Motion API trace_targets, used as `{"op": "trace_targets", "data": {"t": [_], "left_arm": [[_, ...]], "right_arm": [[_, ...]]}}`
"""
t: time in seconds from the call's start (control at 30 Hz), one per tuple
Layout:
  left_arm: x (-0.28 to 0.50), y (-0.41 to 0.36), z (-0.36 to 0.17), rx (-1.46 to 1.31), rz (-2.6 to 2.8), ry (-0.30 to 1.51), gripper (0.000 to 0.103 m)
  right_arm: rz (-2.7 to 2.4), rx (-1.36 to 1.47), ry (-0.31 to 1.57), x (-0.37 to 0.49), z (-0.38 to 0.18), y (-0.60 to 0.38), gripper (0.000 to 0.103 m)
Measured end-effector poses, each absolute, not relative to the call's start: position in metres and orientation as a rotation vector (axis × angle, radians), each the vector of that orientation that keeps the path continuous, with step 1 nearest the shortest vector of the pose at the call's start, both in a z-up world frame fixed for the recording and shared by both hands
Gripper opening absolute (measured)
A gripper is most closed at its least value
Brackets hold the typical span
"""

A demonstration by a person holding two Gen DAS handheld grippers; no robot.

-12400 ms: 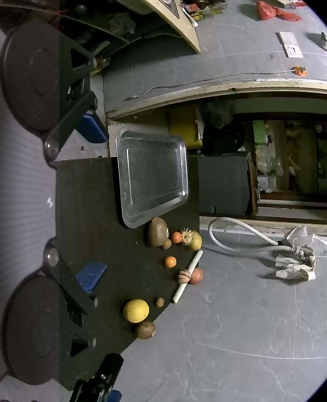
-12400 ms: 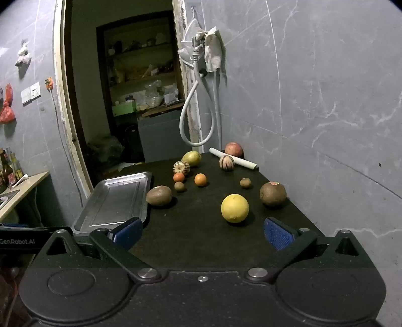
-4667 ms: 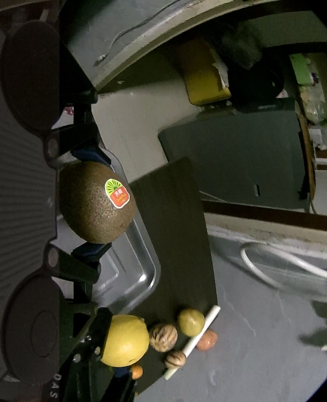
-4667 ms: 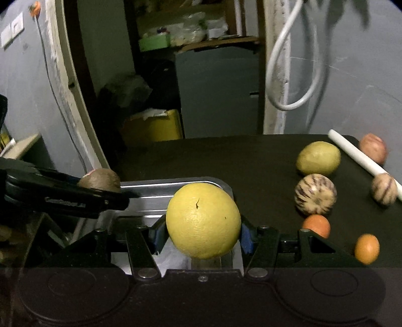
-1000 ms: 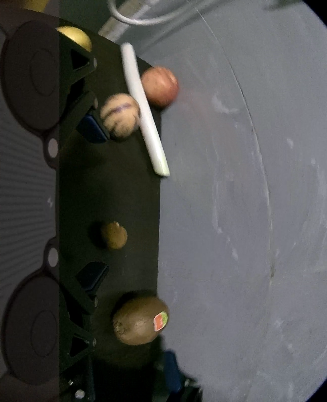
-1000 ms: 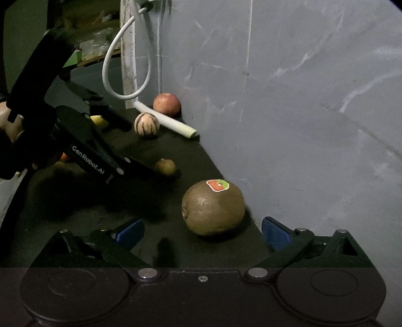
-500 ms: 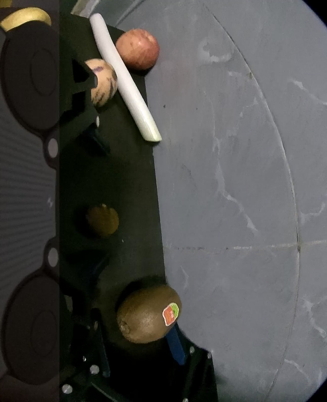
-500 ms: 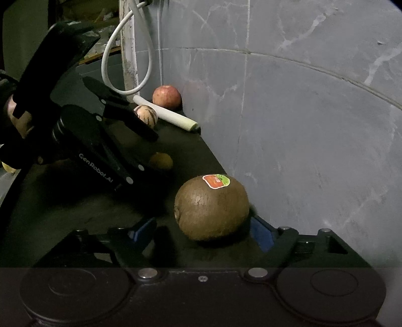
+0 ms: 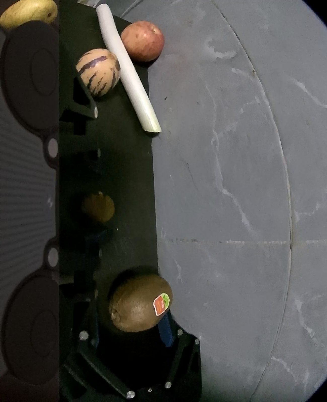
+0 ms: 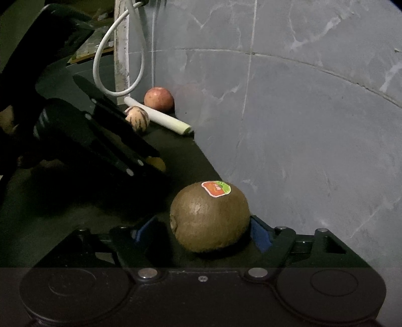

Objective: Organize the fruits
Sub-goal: 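Reach the right tool to the large stickered kiwi while the left tool reaches a small kiwi, then grasp the large kiwi with the right tool while the left tool grasps the small kiwi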

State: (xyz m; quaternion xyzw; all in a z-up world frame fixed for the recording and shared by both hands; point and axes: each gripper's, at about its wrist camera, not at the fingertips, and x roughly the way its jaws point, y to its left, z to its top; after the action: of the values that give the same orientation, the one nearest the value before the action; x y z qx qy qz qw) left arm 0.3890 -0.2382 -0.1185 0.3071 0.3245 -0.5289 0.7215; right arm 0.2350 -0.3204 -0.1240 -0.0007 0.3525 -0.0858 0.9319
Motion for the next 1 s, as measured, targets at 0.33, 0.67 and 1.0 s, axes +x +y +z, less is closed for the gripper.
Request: {"op": "trace_targets", "data": {"t": [0.33,0.67,1.0], "left_arm": [[0.384,-0.232,-0.115,0.631,-1.139,0.752,0.029],[0.385,-0.207,-0.110,0.468,-1.045,0.857,0.029],[0.358,-0.154,-0.086,0.298,-0.968,0.890,0.029]], "right_arm": [[-0.211,-0.003,0.706,0.237,-0.125,-0.323,0.064],[-0.228,0.009,0.709,0.228,-0.121,-0.312,0.063],[-0.231,0.031,0.670,0.212,-0.101,-0.269,0.063]]}}
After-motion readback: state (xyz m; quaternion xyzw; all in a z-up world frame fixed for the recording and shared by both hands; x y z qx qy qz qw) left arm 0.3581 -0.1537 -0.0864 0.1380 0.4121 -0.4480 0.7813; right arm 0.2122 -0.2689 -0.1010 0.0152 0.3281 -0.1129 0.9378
